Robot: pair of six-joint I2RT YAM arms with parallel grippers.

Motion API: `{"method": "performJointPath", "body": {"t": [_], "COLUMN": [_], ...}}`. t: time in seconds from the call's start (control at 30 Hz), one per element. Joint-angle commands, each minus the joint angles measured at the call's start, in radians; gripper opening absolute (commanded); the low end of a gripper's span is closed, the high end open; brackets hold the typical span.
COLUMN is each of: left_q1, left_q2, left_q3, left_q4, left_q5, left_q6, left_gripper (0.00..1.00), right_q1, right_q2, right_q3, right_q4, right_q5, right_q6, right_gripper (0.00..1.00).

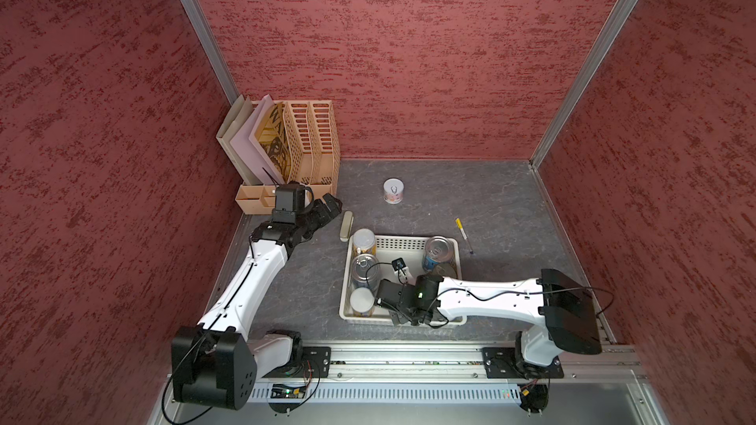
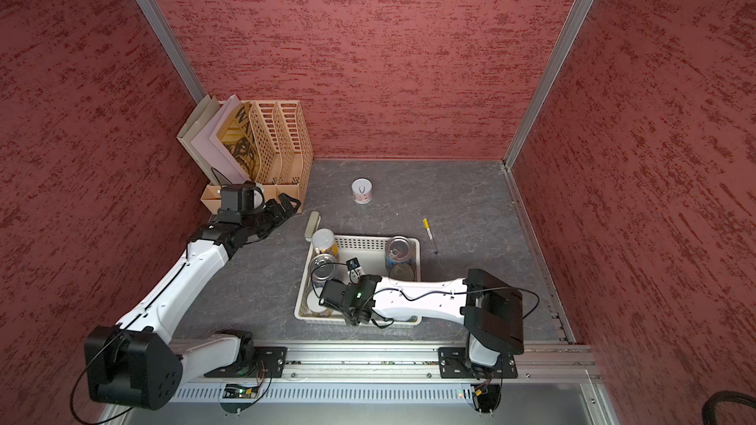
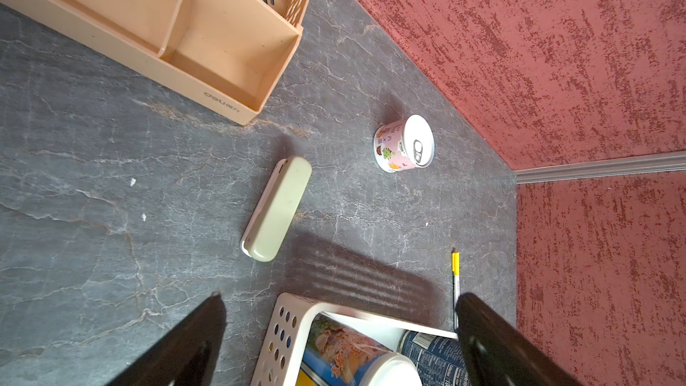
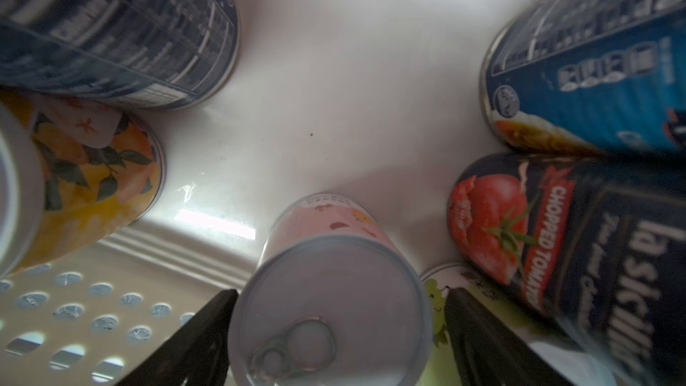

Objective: Put the canned food in the basket
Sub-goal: Place the canned food in the basket.

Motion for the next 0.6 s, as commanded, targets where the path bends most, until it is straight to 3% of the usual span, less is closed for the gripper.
{"method": "performJointPath", "body": {"t": [0.0, 0.3, 0.57], "left_q1": [-0.005, -0.005, -0.009], "left_q2": [0.001, 0.002, 0.006], "left_q3": [0.001, -0.001, -0.002], "left_q4": [0.007, 0.008, 0.012], "left_q5": [0.009, 0.011, 0.012], "left_q6": [0.002, 0.000, -0.002], "left_gripper": [1.00, 1.00, 1.00], "right_q1": [-0.008, -0.013, -0.013], "right_q2": [0.040, -0.011, -0.044], "right_q3": [0.038, -0.042, -0.115], "right_q4": [-0.056, -0.072, -0.071], "right_q5": [-0.018, -0.032, -0.084], "right_q6": [-0.067, -0.035, -0.035], "right_gripper": [0.88, 0.71, 0.67]}}
